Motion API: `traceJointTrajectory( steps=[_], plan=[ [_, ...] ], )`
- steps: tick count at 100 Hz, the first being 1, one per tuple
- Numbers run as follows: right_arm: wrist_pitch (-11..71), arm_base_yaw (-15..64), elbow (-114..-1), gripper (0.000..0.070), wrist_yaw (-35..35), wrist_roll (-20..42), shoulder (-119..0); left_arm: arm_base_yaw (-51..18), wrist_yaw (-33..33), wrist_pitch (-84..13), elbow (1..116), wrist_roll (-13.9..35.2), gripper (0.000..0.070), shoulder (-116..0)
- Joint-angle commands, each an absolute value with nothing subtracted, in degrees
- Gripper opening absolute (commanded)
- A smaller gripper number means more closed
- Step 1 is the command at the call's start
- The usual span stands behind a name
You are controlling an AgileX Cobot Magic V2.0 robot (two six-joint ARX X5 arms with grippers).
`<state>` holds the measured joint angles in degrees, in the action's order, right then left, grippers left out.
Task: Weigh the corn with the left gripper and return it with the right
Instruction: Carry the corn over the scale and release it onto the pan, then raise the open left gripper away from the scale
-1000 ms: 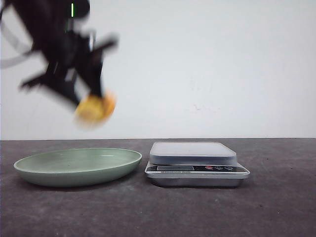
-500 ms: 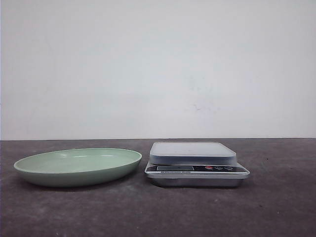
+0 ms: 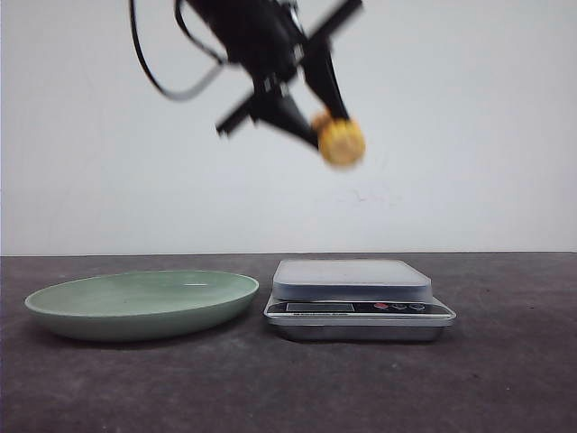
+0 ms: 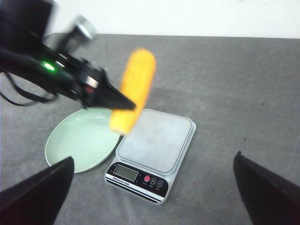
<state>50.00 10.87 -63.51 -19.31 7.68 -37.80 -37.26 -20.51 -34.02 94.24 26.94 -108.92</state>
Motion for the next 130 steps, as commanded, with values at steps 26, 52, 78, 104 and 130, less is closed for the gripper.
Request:
traceJointTrajectory(
  steps=[26, 52, 78, 104, 130],
  plan=[
    [51.35, 11.14, -64.45, 0.0696, -19.25, 7.31, -38.11, -38.13, -20.62, -35.35, 95.31, 31.62, 0.0012, -118.08],
    [52.36, 11.14, -64.45, 0.0696, -19.03, 7.29, -38.11, -38.52, -20.93, -35.86, 95.31, 32.67, 0.0116, -118.28],
    [52.36, 11.14, -64.45, 0.0695, -18.92, 7.31, -38.13, -38.52, -21.06, -39.18, 95.31, 32.56, 0.0398, -118.28],
    [52.4, 11.14, -64.45, 0.0695, -17.93, 7.29, -38.11, -38.52, -20.67, -39.13, 96.18, 32.4, 0.0566, -118.26],
    [52.4, 11.14, -64.45, 0.0695, -15.55, 6.92, -38.15, -38.52, -17.3, -39.4, 99.13, 30.5, 0.07, -117.3]
  ],
)
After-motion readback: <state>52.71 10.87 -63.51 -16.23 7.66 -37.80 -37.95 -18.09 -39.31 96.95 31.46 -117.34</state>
